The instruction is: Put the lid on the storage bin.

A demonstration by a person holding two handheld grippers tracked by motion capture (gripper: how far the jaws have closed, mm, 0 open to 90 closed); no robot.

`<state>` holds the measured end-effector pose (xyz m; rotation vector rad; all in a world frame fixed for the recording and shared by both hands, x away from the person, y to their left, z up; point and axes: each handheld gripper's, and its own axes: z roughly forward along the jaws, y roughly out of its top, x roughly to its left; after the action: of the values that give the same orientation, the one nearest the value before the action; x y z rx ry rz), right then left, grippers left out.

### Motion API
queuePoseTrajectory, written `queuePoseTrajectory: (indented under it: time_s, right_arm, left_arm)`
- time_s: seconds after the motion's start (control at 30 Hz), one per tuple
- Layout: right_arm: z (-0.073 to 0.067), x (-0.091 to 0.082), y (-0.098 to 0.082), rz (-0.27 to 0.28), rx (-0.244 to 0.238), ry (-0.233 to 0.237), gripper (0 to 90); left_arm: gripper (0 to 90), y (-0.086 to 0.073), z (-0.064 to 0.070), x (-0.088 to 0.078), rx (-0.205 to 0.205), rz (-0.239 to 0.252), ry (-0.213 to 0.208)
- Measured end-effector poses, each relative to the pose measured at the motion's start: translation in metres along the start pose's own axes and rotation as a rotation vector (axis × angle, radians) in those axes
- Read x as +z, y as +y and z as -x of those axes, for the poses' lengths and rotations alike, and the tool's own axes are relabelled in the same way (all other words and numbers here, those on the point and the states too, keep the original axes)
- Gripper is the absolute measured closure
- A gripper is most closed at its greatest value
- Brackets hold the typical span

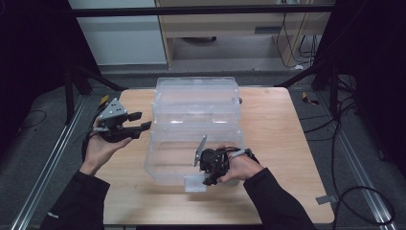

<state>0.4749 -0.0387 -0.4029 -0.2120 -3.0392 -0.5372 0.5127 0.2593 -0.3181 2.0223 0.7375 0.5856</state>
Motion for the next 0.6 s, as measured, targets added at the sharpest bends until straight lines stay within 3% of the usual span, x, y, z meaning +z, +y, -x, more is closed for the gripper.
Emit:
queuePoseTrajectory:
  time_s: [0.03,0.07,0.1,0.23,0.6]
  right_arm:
    - [0.000,0.000,0.000,0.002,0.000,0.001,66.3]
    - [0.000,0.000,0.000,0.002,0.000,0.001,66.3]
    - [0.000,0.000,0.000,0.002,0.001,0.002,66.3]
    - [0.000,0.000,0.000,0.003,-0.001,0.003,66.3]
    - [0.000,0.000,-0.001,0.011,-0.009,0.002,66.3]
  left_arm:
    - [45.0,0.007,0.000,0.004,0.030,-0.005,-0.016]
    - [44.8,0.007,0.000,0.004,0.030,-0.005,-0.016]
    - [44.7,0.012,0.000,0.007,0.059,-0.011,-0.032]
    - [43.3,0.023,0.000,0.012,0.104,-0.007,-0.052]
    - [40.0,0.044,-0.003,0.020,0.223,-0.049,-0.071]
